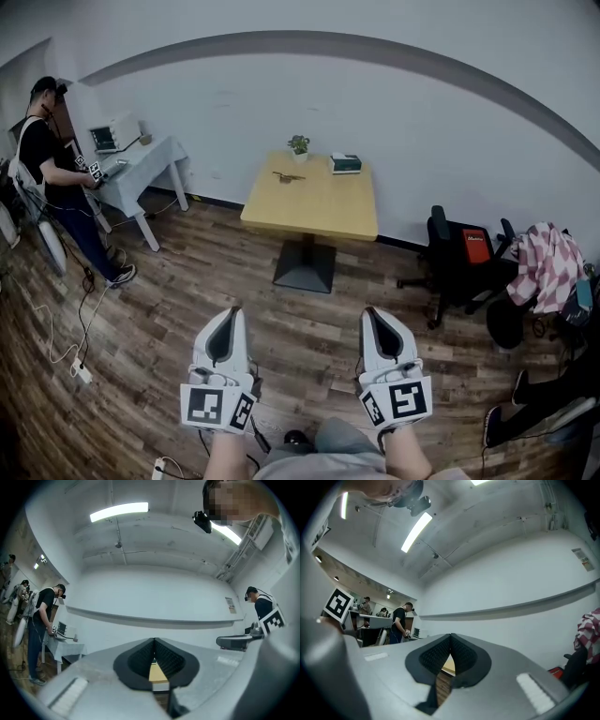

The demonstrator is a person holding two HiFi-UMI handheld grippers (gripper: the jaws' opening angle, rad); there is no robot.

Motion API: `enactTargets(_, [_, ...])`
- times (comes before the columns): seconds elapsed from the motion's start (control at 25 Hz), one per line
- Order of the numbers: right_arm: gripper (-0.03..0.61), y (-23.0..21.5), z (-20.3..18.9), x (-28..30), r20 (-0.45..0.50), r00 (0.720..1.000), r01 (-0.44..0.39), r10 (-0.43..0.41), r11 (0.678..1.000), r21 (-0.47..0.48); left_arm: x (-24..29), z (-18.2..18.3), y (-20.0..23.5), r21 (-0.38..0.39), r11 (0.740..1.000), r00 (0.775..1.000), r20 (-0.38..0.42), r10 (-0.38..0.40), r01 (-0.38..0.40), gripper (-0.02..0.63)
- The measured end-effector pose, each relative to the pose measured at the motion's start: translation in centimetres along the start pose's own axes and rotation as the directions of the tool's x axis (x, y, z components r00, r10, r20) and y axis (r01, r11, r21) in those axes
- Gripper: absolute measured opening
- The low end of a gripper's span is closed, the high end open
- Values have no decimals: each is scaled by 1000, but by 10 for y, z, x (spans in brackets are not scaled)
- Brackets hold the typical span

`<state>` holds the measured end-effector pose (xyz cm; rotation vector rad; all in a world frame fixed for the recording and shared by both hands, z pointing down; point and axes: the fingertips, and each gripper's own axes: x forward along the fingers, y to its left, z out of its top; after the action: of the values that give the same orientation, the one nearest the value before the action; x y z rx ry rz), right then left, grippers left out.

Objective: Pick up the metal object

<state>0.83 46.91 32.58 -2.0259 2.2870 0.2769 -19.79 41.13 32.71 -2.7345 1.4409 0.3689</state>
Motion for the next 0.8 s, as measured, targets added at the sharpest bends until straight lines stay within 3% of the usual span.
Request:
enactTargets(0.36, [2,-6,-10,20,-17,999,29,-29,999,-15,18,-9,17,-17,1000,1000,1,-2,2,3])
enactTargets(0.8, [2,-36,-17,111,9,1000,-9,9,1000,3,96,-9,46,29,999,999,37,13,-14,3])
